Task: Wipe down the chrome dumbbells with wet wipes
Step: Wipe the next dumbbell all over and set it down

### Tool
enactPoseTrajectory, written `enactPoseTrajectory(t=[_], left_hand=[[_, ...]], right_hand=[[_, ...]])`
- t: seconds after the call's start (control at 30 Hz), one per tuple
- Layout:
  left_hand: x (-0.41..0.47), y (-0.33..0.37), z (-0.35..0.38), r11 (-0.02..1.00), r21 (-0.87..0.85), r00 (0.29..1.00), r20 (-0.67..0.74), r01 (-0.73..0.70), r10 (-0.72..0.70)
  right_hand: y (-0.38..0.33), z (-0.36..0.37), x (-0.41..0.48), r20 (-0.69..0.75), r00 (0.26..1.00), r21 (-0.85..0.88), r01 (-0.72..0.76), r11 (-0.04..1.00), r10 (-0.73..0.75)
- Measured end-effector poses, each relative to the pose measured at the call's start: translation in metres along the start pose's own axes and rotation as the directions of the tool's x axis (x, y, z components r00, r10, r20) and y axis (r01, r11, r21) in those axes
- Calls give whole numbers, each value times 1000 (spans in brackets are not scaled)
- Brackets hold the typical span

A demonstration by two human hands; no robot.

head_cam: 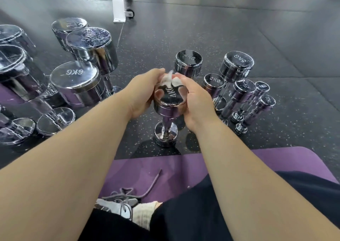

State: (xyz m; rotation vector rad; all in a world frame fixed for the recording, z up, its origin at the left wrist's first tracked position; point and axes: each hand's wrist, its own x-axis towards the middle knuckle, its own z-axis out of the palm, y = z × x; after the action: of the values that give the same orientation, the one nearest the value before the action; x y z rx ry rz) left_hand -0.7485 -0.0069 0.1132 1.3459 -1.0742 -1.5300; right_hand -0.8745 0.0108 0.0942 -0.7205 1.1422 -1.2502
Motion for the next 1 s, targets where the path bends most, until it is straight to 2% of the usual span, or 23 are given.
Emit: enactPoseTrajectory(t=[0.13, 0.17, 0.27, 0.37, 0.43, 0.5, 0.57, 0.63, 0.77, 0.9, 1.0], left_hand=[[-16, -6, -7, 988, -144, 998, -41, -56, 50], [-20, -8, -6, 990, -128, 997, -57, -65, 58], [-28, -16, 1, 997, 67, 995, -90, -46, 52], [-28, -21, 7, 995, 80, 988, -137, -53, 64], [-26, -22, 7, 997, 23, 987, -143, -72, 74], [-24, -21, 6, 995, -63, 984, -166, -80, 69], [-20, -21, 4, 996, -45, 985, -160, -78, 70], [-17, -21, 5, 998, -21, 984, -170, -64, 59], [-11, -21, 9, 996, -60, 985, -163, -71, 60], [-4, -21, 3, 997, -8, 986, -151, -75, 73], [-3, -22, 0, 998, -5, 993, -98, -65, 64]], right_hand=[[4, 0, 2, 2, 1000, -50, -26, 998, 26], [8, -4, 0, -18, 1000, -55, -25, 998, 24], [20, -17, -8, -45, 999, -11, -2, 1000, 1], [15, -16, -10, -34, 991, 12, 129, 992, -128], [7, -12, -7, -34, 986, -23, 164, 986, -165], [8, -11, 0, -54, 991, -123, 119, 985, -126], [16, -14, 4, -35, 999, -175, 35, 984, -41], [19, -15, 4, -42, 999, -146, 0, 989, -6], [5, -15, 7, -74, 996, -57, 38, 998, -42], [15, -11, 10, 28, 999, -180, -22, 983, 28], [6, -11, 12, 49, 998, -86, -27, 996, 31]])
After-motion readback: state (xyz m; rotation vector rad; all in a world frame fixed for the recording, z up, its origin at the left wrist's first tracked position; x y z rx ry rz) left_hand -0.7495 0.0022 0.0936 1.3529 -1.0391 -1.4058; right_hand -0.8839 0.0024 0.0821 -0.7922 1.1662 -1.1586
